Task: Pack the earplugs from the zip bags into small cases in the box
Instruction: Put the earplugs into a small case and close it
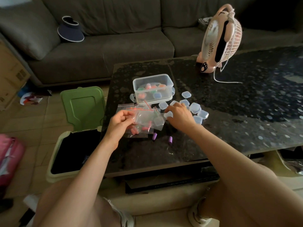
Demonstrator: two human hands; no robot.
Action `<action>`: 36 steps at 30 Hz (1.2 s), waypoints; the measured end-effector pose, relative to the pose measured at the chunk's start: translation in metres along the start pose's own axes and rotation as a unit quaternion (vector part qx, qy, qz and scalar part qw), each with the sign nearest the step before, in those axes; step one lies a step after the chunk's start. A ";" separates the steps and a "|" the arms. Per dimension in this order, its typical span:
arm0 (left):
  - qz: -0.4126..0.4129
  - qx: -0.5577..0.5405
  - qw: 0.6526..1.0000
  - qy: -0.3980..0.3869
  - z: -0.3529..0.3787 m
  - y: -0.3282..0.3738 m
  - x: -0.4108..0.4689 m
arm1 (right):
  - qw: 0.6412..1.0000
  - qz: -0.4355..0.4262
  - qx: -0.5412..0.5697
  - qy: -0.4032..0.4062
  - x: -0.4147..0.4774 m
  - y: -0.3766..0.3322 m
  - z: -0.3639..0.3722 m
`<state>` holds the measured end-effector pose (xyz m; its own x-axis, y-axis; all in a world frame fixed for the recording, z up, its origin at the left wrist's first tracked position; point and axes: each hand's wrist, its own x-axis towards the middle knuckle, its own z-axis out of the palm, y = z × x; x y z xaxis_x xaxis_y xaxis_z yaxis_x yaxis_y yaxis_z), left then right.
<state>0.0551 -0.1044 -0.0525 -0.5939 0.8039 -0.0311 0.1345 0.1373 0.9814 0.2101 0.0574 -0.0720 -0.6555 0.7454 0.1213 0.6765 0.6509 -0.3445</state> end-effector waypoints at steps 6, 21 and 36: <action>0.056 0.220 0.974 -0.008 -0.026 -0.013 0.003 | 1.000 0.015 -0.026 -0.008 0.002 -0.003 0.008; 0.153 0.432 0.886 0.074 -0.019 -0.030 0.021 | 0.996 0.065 0.067 -0.005 -0.006 0.006 -0.005; 0.344 0.221 0.912 -0.018 0.050 -0.014 -0.007 | 0.781 0.062 0.591 -0.191 -0.036 -0.022 -0.038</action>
<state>0.0966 -0.0833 -0.0756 -0.2229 0.8053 0.5494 0.7770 -0.1936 0.5990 0.2320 0.0215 -0.0339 -0.8149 0.5478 -0.1895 0.1077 -0.1782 -0.9781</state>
